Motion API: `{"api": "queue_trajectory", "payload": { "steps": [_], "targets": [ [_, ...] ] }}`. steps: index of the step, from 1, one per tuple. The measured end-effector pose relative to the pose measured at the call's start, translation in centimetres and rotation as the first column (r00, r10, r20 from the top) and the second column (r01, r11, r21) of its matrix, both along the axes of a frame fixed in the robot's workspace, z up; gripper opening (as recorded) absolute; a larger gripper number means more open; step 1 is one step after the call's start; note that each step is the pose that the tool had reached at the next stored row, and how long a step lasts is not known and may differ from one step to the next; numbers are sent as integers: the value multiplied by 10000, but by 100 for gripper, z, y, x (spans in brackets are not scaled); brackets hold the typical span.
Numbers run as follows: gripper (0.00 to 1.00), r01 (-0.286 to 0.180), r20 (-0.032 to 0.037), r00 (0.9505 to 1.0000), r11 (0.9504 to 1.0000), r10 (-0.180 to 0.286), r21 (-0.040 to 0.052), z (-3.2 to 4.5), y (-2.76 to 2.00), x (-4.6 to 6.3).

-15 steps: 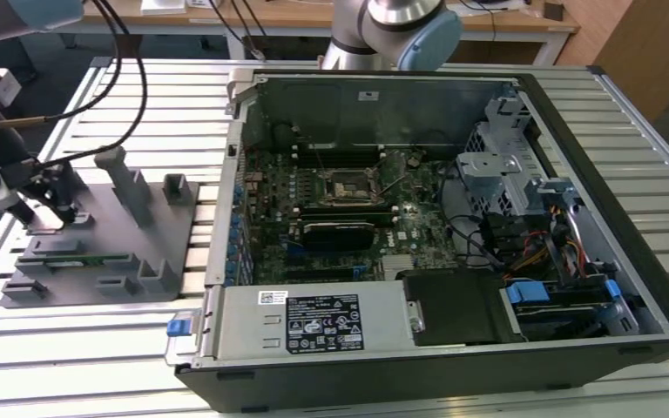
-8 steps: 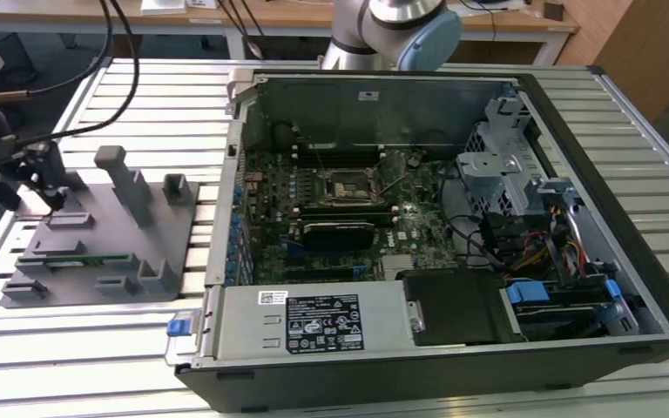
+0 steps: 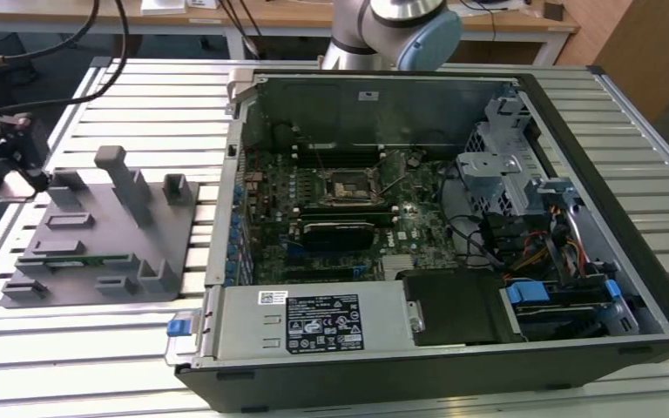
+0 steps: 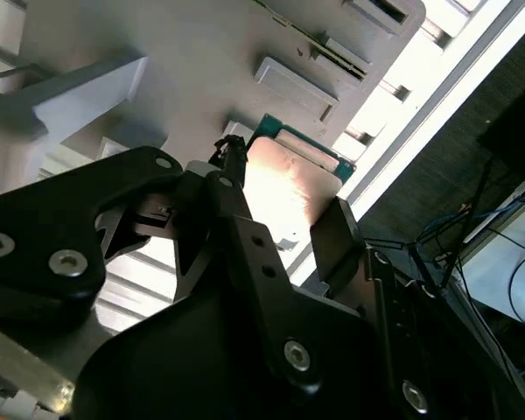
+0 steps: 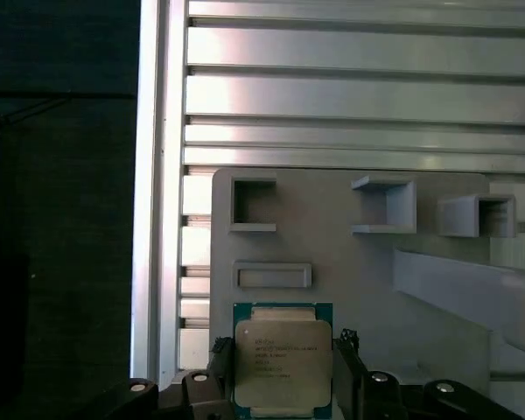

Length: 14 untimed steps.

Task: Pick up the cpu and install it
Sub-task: 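Pick up the cpu and move it towards the insertion slot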

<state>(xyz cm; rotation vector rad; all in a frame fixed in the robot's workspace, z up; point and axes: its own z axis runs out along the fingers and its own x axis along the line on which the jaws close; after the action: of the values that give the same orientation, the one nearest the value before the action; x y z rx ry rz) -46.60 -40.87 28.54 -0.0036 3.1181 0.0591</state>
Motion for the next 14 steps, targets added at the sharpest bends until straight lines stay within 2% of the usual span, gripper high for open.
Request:
{"api": "queue_trajectory", "payload": {
  "steps": [10, 11, 14],
  "targets": [
    [54, 0, 0, 10000, 10000, 0, 0, 449, 1, 0],
    [54, 0, 0, 10000, 10000, 0, 0, 479, 1, 0],
    [54, 0, 1, 10000, 10000, 0, 1, 487, 1, 0]
  ]
}}
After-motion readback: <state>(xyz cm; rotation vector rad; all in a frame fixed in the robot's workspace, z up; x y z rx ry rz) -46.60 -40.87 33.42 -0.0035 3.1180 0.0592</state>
